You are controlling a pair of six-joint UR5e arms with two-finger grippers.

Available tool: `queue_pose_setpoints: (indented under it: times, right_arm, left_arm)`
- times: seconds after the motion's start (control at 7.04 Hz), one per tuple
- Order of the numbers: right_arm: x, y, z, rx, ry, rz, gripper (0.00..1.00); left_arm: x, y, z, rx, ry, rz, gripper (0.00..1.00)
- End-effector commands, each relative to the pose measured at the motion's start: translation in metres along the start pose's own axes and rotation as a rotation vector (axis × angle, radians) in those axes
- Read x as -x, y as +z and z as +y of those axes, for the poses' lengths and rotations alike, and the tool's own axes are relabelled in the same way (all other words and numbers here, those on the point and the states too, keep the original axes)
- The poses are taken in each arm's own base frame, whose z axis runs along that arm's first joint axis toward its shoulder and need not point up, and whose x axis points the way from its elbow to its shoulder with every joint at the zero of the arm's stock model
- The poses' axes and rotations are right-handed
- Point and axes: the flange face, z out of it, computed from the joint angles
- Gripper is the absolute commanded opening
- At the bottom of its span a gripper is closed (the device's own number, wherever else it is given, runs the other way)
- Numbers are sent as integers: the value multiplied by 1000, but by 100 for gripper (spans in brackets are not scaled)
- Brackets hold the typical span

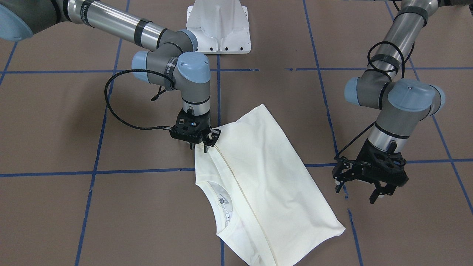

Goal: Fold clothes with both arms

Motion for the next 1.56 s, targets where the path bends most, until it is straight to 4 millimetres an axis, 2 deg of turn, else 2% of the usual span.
queue_pose_setpoints:
  times: [0.0,0.14,0.57,0.71,0.85,1.14,1.28,1.42]
  right_arm:
    - [0,0,1,0,-1,1,15]
    - [2,-2,1,0,2,-4,0]
    - [3,-9,-1,-1,0,-16,0]
    - [-3,-18,0,-1,0,-20,0]
    - [-23,-42,6,3,6,-20,0]
    - [-103,-90,92,-5,-40,-52,0]
    - [-129,-109,120,0,-31,-76,0]
    - [-139,-116,149,-12,-24,-88,0]
  left_arm:
    - [0,0,0,0,-2,0,100]
    - [1,0,1,1,-2,-1,100]
    - [0,1,2,2,-3,0,100]
    - [0,1,2,2,-3,0,100]
    - [-1,0,1,1,-2,1,100]
    - [-4,2,4,6,-52,4,100]
    - [-6,0,3,1,-52,9,100]
    - [-10,-1,2,1,-50,15,100]
